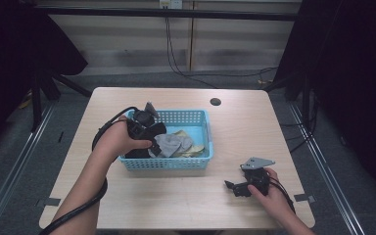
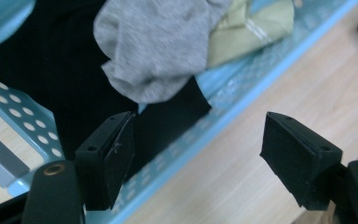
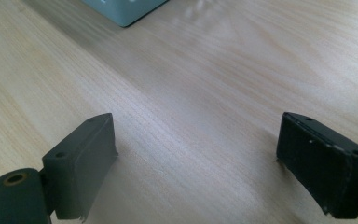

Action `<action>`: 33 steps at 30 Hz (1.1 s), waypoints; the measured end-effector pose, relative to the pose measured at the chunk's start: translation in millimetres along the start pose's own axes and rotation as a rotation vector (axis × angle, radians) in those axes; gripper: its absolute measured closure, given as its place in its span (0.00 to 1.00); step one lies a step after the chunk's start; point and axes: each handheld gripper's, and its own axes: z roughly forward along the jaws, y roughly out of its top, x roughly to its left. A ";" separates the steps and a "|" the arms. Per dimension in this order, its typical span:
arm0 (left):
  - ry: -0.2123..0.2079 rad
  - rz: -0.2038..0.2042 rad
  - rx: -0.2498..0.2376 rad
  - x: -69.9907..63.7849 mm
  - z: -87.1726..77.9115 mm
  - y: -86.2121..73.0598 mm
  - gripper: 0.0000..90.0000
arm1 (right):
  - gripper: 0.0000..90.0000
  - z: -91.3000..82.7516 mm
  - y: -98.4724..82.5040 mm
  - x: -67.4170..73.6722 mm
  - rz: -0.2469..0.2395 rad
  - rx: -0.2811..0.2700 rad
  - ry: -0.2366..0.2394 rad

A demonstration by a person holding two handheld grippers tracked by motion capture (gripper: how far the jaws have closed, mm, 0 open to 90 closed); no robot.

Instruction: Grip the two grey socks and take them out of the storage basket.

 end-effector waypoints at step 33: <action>0.088 -0.125 -0.016 30.0 66.9 24.4 0.38 | 0.12 0.1 -0.1 -0.1 -0.002 -0.001 0.000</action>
